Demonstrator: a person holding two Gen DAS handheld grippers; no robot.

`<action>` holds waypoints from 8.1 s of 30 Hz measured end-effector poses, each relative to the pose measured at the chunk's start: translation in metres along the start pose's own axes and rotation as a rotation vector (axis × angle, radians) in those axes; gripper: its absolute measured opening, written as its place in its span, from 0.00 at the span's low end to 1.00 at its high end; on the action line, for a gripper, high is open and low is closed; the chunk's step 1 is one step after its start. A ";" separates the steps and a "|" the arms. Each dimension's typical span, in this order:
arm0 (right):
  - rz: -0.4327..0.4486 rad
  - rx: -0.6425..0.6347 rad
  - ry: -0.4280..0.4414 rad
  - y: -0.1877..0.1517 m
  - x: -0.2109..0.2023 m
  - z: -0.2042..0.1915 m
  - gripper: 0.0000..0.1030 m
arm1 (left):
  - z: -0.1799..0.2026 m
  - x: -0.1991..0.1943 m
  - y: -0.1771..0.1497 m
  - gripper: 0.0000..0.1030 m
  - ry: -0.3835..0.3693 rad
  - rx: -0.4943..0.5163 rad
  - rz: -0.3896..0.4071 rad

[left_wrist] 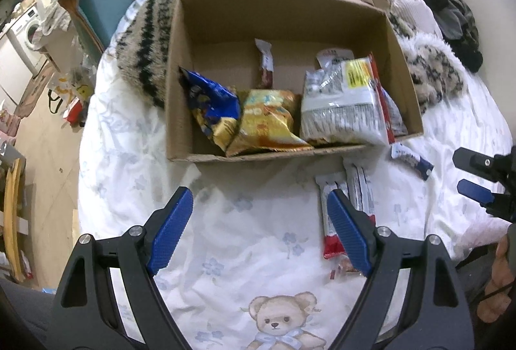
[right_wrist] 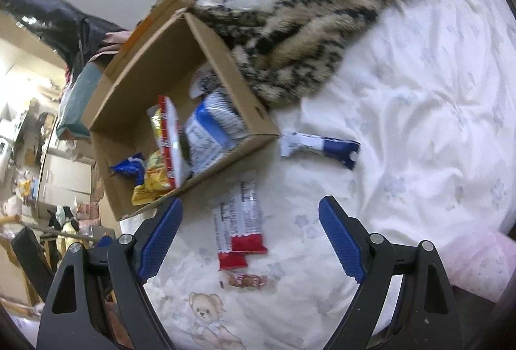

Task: Organize snacks
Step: 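Move both tools back toward the white-and-red bars on the sheet, then grasp a white-and-red bar with the right tool while the left tool grasps another, then carry both white-and-red bars up over the cardboard box with both tools, then open both tools to drop the white-and-red bars into the box, then move the left tool to the small brown-wrapped snack and grasp it, then grasp the white-and-blue bar with the right tool while the left tool holds the brown snack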

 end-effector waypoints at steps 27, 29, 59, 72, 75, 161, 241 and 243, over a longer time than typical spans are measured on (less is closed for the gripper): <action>-0.345 -0.148 -0.163 -0.056 0.129 -0.024 0.37 | -0.029 0.028 -0.015 0.80 0.012 -0.127 -0.131; -0.323 -0.163 -0.159 -0.053 0.125 -0.026 0.33 | -0.029 0.030 -0.016 0.81 0.010 -0.133 -0.139; -0.190 -0.124 -0.206 -0.024 0.062 0.006 0.34 | 0.054 0.101 -0.060 0.80 -0.086 0.055 -0.356; -0.190 -0.160 -0.159 -0.027 0.051 -0.003 0.34 | -0.014 0.071 -0.051 0.27 0.020 -0.058 -0.318; -0.204 -0.194 -0.146 -0.032 0.050 -0.011 0.33 | -0.027 0.062 -0.053 0.27 0.049 -0.072 -0.301; 0.030 -0.222 0.070 0.090 0.038 -0.078 0.36 | -0.022 0.021 0.097 0.29 -0.012 -0.029 0.052; -0.242 -0.599 -0.526 0.019 0.093 0.022 0.18 | 0.018 0.033 -0.020 0.12 -0.194 0.027 -0.274; -0.253 -0.615 -0.547 0.015 0.090 0.026 0.06 | 0.016 0.027 -0.018 0.12 -0.188 0.012 -0.249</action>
Point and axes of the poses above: each gripper's, at about its wrist camera, not at the fingertips, and x roughly the way its jaws point, z to its right, y to its top, the point moved 10 cm from there along x, roughly the way its jaws point
